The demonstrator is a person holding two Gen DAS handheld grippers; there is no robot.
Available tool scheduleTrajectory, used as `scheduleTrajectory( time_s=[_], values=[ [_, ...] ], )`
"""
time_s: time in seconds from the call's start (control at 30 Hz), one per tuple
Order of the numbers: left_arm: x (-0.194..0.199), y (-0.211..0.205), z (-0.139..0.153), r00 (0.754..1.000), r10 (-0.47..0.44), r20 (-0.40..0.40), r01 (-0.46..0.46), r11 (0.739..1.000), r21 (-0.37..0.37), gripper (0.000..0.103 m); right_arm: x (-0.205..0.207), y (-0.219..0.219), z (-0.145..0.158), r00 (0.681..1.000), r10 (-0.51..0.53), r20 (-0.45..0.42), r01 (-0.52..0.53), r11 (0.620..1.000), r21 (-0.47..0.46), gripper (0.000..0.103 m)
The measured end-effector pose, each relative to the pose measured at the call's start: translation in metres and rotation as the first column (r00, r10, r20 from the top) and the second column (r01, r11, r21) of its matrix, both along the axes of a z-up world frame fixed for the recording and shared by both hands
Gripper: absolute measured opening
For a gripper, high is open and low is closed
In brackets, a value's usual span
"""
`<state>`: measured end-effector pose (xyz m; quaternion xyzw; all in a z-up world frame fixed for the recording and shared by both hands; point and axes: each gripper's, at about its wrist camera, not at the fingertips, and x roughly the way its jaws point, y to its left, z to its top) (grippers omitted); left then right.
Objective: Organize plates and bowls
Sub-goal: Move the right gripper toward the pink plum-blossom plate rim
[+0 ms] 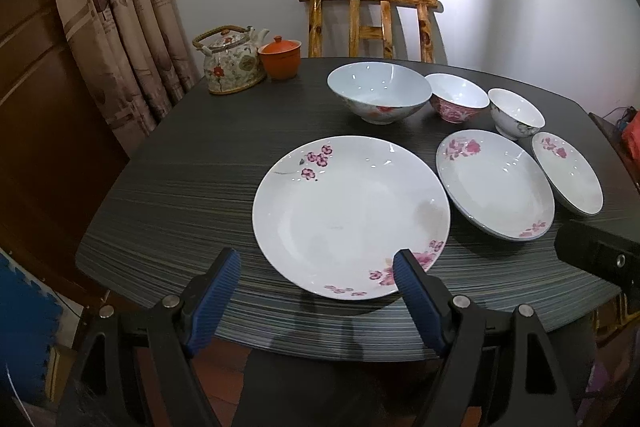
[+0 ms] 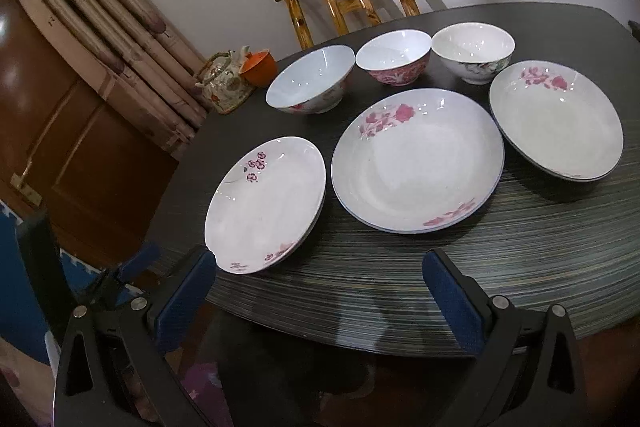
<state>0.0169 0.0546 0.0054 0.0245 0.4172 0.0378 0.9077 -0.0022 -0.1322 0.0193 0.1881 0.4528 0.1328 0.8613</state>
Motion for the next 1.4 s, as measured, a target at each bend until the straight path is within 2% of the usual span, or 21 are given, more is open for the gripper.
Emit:
scheduleTrajectory(
  time_s=[0.23, 0.43, 0.7, 0.93, 1.17, 1.4],
  values=[
    [0.008, 0.009, 0.003, 1.0, -0.002, -0.02, 0.003, 1.0, 0.012, 0.081, 0.018, 0.0, -0.005, 0.997, 0.009, -0.082, -0.004, 0.999, 0.054, 0.102],
    [0.023, 0.018, 0.006, 0.997, -0.034, -0.07, 0.035, 0.999, 0.011, 0.081, 0.029, 0.004, -0.013, 0.988, 0.026, -0.153, -0.009, 0.994, 0.108, 0.096],
    [0.045, 0.034, 0.006, 0.993, -0.05, -0.107, 0.048, 0.999, -0.017, 0.081, 0.045, 0.012, -0.029, 0.965, 0.033, -0.259, 0.018, 0.981, 0.193, 0.081],
    [0.061, 0.043, -0.007, 0.988, -0.06, -0.143, 0.057, 0.998, -0.022, 0.081, 0.056, 0.018, -0.032, 0.959, 0.025, -0.282, 0.026, 0.984, 0.178, 0.078],
    [0.078, 0.057, -0.015, 0.98, -0.076, -0.183, 0.065, 0.996, -0.063, 0.081, 0.069, 0.02, -0.047, 0.935, -0.008, -0.356, 0.083, 0.977, 0.196, 0.066],
    [0.089, 0.062, -0.019, 0.979, -0.083, -0.185, 0.075, 0.996, -0.051, 0.081, 0.074, 0.023, -0.056, 0.92, -0.029, -0.39, 0.112, 0.975, 0.194, 0.065]
  ],
)
